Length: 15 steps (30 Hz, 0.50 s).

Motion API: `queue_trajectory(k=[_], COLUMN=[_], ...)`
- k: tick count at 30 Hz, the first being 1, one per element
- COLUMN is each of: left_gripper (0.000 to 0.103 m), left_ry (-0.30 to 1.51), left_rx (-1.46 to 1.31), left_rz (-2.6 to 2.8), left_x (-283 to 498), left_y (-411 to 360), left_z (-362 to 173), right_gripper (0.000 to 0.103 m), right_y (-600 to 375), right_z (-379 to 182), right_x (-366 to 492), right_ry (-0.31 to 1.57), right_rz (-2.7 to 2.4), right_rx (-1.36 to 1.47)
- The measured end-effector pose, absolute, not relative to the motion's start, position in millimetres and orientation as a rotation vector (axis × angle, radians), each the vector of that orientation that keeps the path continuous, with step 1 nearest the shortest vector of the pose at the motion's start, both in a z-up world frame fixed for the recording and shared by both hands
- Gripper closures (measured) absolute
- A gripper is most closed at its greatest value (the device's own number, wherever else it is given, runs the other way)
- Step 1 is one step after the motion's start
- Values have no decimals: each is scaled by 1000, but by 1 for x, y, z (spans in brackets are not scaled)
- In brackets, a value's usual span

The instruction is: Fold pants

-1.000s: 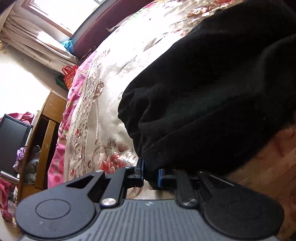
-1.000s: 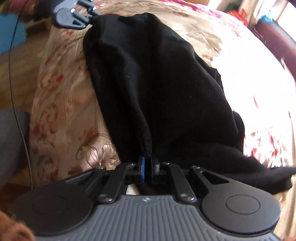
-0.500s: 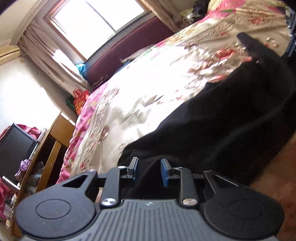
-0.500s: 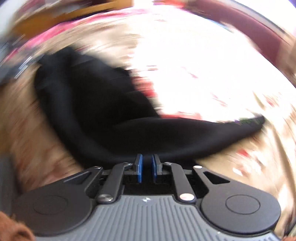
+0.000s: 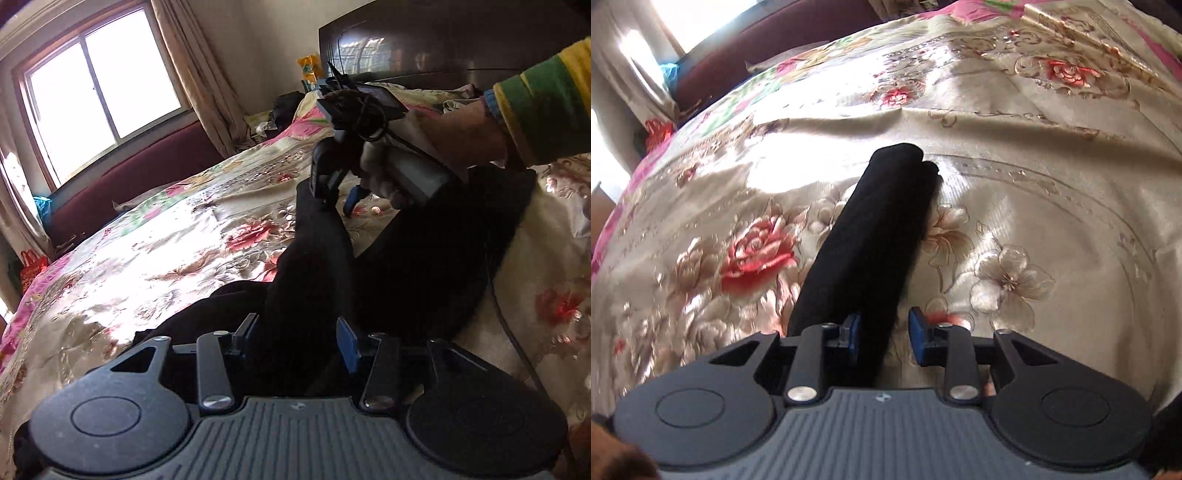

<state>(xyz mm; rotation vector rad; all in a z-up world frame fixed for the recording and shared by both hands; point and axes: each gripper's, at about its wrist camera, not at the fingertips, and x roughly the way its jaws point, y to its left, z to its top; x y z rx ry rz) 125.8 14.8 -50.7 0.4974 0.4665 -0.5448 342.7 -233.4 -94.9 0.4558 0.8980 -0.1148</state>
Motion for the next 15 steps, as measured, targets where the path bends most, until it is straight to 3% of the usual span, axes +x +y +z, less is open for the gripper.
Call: queue_trajectory(k=[5, 12, 15], left_gripper=[43, 44, 50], left_ry=[533, 530, 539], left_rx=[515, 530, 538], left_rz=[-524, -540, -554], left_x=[143, 149, 152], left_y=[-5, -18, -22], left_z=[-67, -72, -74], right_gripper=[74, 72, 70], right_y=[-250, -251, -252], right_z=[-94, -67, -69], right_x=[357, 336, 342], right_ry=[874, 804, 816], right_rz=[-115, -150, -90], right_rx=[633, 464, 483])
